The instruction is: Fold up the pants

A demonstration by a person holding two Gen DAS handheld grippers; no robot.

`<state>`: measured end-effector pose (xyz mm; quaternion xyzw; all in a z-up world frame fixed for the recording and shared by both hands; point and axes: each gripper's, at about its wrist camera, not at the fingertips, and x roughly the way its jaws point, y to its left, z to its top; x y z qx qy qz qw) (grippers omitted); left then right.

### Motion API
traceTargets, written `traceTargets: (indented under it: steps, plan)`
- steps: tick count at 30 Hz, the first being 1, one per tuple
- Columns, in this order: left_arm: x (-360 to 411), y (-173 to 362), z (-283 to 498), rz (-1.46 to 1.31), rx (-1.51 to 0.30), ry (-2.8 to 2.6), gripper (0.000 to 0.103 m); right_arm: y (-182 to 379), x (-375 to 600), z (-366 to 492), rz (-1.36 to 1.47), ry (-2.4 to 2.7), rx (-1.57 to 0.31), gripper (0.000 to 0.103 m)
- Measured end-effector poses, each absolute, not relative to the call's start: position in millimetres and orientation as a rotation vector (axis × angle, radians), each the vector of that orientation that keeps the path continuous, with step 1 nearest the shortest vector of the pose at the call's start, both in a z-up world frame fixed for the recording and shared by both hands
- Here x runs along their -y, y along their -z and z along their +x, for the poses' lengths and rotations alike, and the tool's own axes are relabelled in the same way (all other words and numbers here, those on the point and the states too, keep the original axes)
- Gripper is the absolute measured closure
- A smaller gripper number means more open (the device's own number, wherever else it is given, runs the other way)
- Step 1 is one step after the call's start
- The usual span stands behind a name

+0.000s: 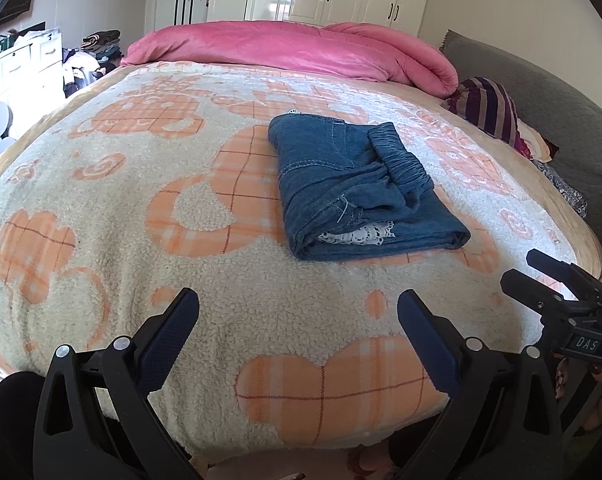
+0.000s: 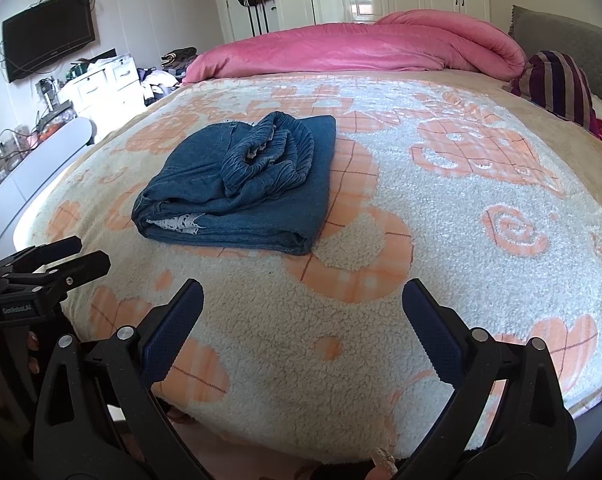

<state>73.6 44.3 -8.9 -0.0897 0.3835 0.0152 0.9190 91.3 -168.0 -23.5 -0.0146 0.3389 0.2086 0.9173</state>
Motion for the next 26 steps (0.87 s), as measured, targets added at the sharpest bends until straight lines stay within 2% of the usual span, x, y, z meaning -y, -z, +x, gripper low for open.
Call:
traceTargets:
  steps: [11,16,20,26]
  plan:
    - [-48.3,13.6,79.4,-0.161,-0.847,-0.043,0.004,25.3,167.4,93.1,-0.043,-0.42,-0.708,0.009]
    - [-71.8,4.8,80.6,-0.187,-0.814,-0.093,0.004,27.0,173.0,103.4,-0.046,-0.383,-0.719,0.009]
    - [-126.5,2.0,106.6,-0.22,-0.874,-0.202,0.004,21.8,202.1,131.9,-0.031,-0.29,-0.712,0.009]
    - [-235.8,10.1,169.1,-0.238,-0.923,-0.412,0.004,16.9,301.6,228.5,-0.048,0.028,-0.72,0.009]
